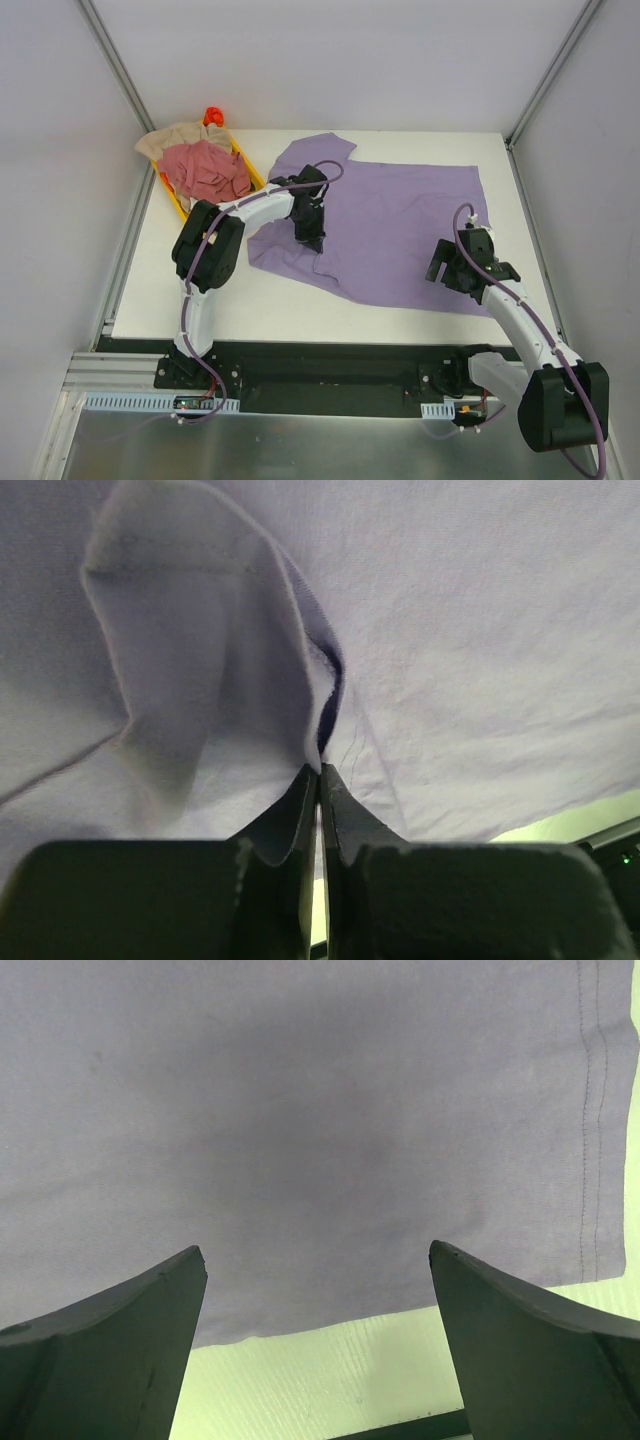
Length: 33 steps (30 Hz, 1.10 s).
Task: Fold and stack the t-shirts
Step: Flatten out the tshirt
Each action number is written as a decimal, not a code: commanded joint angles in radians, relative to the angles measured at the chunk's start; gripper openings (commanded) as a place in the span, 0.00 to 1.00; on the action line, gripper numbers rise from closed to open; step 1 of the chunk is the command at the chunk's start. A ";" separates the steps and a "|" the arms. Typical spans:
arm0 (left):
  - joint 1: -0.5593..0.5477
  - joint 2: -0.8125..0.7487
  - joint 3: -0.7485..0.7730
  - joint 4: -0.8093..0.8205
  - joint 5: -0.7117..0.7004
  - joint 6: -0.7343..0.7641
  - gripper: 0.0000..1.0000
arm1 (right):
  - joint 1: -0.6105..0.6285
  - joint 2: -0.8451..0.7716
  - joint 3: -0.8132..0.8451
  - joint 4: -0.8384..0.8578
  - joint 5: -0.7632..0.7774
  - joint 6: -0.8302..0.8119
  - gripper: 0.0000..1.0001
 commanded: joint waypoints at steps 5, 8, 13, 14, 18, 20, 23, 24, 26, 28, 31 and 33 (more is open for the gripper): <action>-0.015 -0.151 -0.097 -0.008 0.043 -0.039 0.00 | 0.002 -0.011 0.001 0.001 0.020 -0.006 0.96; -0.031 -0.246 -0.192 -0.008 0.017 -0.083 0.00 | 0.004 -0.012 -0.001 -0.004 0.019 -0.006 0.96; -0.060 -0.392 -0.371 -0.008 -0.006 -0.195 0.00 | 0.004 -0.012 -0.005 -0.007 0.019 -0.002 0.96; -0.071 -0.424 -0.408 -0.006 -0.004 -0.230 0.00 | 0.002 -0.011 -0.005 -0.008 0.019 0.000 0.96; -0.146 -0.514 -0.552 -0.005 -0.033 -0.380 0.00 | 0.002 -0.012 -0.008 -0.010 0.019 0.003 0.96; -0.198 -0.554 -0.605 -0.006 -0.055 -0.466 0.00 | 0.002 -0.015 -0.008 -0.011 0.020 0.004 0.96; -0.255 -0.613 -0.681 -0.006 -0.084 -0.556 0.00 | 0.002 -0.017 -0.010 -0.013 0.022 0.004 0.96; -0.258 -0.629 -0.707 -0.006 -0.090 -0.577 0.01 | 0.004 -0.018 -0.013 -0.016 0.023 0.009 0.96; -0.261 -0.671 -0.758 -0.008 -0.104 -0.605 0.04 | 0.002 -0.018 -0.014 -0.013 0.022 0.011 0.96; -0.278 -0.711 -0.812 -0.006 -0.112 -0.629 0.11 | 0.002 -0.017 -0.014 -0.016 0.028 0.015 0.96; -0.301 -0.767 -0.852 -0.006 -0.106 -0.619 0.31 | 0.002 -0.018 -0.019 -0.010 0.022 0.018 0.96; -0.313 -0.804 -0.852 -0.006 -0.083 -0.564 0.50 | 0.004 -0.018 -0.023 0.003 0.002 0.009 0.96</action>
